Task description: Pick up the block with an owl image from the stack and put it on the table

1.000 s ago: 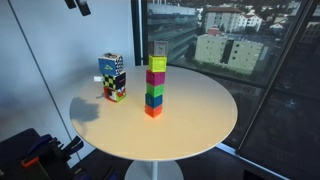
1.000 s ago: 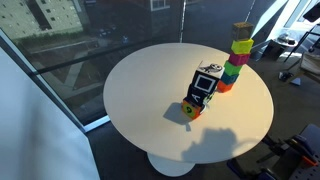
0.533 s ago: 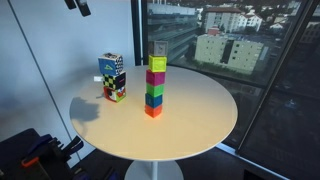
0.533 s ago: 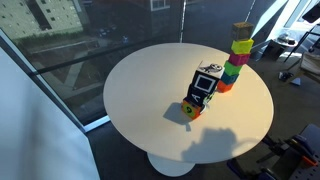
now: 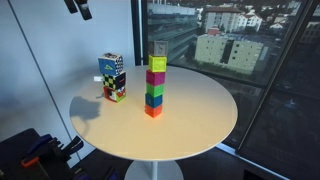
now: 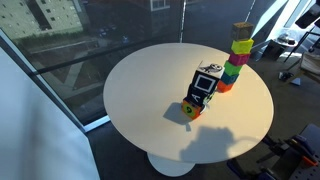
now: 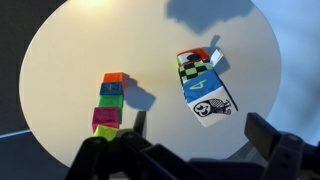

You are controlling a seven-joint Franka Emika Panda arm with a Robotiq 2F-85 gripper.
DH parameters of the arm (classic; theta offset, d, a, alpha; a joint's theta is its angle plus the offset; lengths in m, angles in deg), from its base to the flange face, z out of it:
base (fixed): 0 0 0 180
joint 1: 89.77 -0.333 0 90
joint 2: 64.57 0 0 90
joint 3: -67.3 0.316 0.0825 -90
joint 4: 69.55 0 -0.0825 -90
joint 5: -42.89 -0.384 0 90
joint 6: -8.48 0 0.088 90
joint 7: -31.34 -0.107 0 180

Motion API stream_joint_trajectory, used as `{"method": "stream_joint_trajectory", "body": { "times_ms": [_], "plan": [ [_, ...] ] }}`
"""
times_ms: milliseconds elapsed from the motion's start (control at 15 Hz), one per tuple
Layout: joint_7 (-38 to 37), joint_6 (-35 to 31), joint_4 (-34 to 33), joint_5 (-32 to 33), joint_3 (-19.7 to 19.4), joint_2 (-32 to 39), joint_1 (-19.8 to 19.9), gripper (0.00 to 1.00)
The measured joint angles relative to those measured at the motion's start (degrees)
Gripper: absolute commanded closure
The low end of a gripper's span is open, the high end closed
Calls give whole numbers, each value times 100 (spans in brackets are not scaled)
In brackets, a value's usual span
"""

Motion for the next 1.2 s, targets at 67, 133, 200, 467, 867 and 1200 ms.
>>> {"method": "stream_joint_trajectory", "body": {
  "times_ms": [67, 133, 200, 467, 867, 1200],
  "plan": [
    [0, 0, -17, 0, 24, 50, -1, 0],
    [0, 0, -38, 0, 51, 108, -1, 0],
    [0, 0, -64, 0, 75, 170, -2, 0],
    [1, 0, -236, 4, 166, 495, -5, 0],
    [74, 77, -590, 14, 241, 1103, -72, 0],
    [592, 80, -833, 14, 227, 1599, -224, 0]
  ]
}}
